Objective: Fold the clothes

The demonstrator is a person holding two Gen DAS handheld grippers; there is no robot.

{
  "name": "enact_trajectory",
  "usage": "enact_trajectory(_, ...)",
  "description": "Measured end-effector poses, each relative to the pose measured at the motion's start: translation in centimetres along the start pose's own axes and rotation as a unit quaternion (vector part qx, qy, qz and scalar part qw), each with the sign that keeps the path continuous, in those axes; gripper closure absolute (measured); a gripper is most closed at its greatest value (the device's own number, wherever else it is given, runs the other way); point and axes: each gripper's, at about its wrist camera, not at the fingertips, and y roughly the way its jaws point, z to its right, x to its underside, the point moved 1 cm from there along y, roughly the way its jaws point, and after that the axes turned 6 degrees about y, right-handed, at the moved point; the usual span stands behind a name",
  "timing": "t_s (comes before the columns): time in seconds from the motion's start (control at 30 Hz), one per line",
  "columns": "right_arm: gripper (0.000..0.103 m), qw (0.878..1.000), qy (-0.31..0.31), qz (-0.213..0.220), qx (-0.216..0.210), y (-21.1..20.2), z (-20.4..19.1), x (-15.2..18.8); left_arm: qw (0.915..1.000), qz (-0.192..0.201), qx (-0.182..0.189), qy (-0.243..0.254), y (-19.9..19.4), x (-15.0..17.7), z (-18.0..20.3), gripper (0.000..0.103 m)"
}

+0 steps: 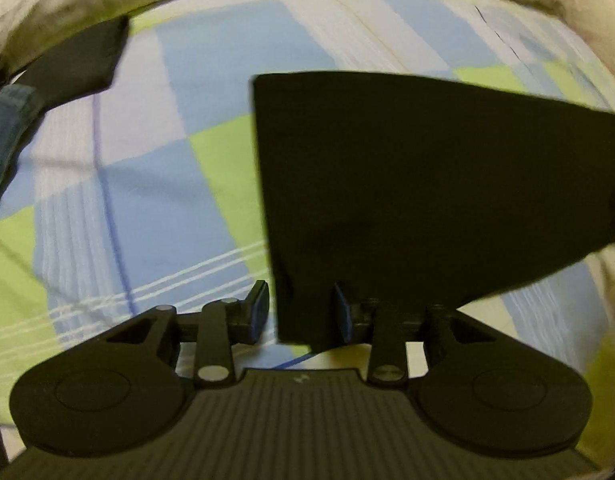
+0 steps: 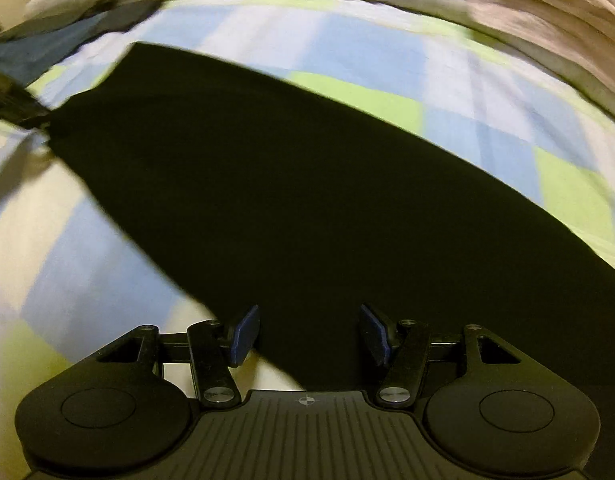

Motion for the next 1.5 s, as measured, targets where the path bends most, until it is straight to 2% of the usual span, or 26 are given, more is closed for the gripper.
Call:
enact_trajectory(0.1,0.044,0.999,-0.043,0.012,-0.014,0.0,-4.4,-0.6,0.9997,0.015,-0.019,0.011,-2.1,0.7,-1.0,0.075)
enact_trajectory(0.17,0.044,0.998,-0.064,0.019,-0.016,0.3,-6.9,-1.0,0.9985,0.025,-0.029,0.039,-3.4,1.5,-1.1,0.075)
enact_trajectory(0.3,0.044,0.997,-0.073,0.028,-0.013,1.1,-10.5,-2.1,0.9950,0.034,-0.035,0.087,-5.2,2.9,-0.6,0.074)
enact_trajectory(0.43,0.044,1.000,-0.027,0.003,-0.015,2.4,-11.4,-2.9,0.9953,0.038,-0.025,0.085,-5.9,4.3,0.0,0.071)
enact_trajectory(0.57,0.044,1.000,-0.001,-0.011,-0.005,2.5,-11.2,-3.1,0.9956,0.026,-0.035,0.083,-5.9,5.3,2.1,0.064)
enact_trajectory(0.73,0.044,1.000,-0.019,-0.006,-0.003,1.3,-10.5,-2.3,0.9960,0.011,-0.047,0.075,-6.6,6.4,5.1,0.062)
enact_trajectory(0.83,0.044,0.999,-0.032,-0.004,-0.006,0.7,-10.1,-1.6,0.9958,0.008,-0.061,0.068,-7.4,6.8,6.6,0.057)
enact_trajectory(0.93,0.044,0.998,-0.064,0.006,-0.020,0.1,-10.5,-1.3,0.9947,0.003,-0.079,0.065,-8.4,7.2,7.6,0.055)
enact_trajectory(1.07,0.044,0.992,-0.116,0.024,-0.034,1.3,-13.4,-2.2,0.9932,0.020,-0.091,0.070,-10.3,7.8,7.8,0.047)
enact_trajectory(1.17,0.044,0.988,-0.146,0.046,-0.027,3.1,-16.4,-3.2,0.9902,0.026,-0.098,0.096,-10.2,8.4,7.1,0.046)
enact_trajectory(1.37,0.044,0.974,-0.206,0.090,-0.012,6.8,-22.5,-5.2,0.9862,0.053,-0.076,0.137,-8.8,9.3,4.8,0.046)
enact_trajectory(1.5,0.044,0.961,-0.253,0.111,0.010,9.6,-26.2,-6.0,0.9882,0.070,-0.065,0.120,-8.5,9.8,2.1,0.046)
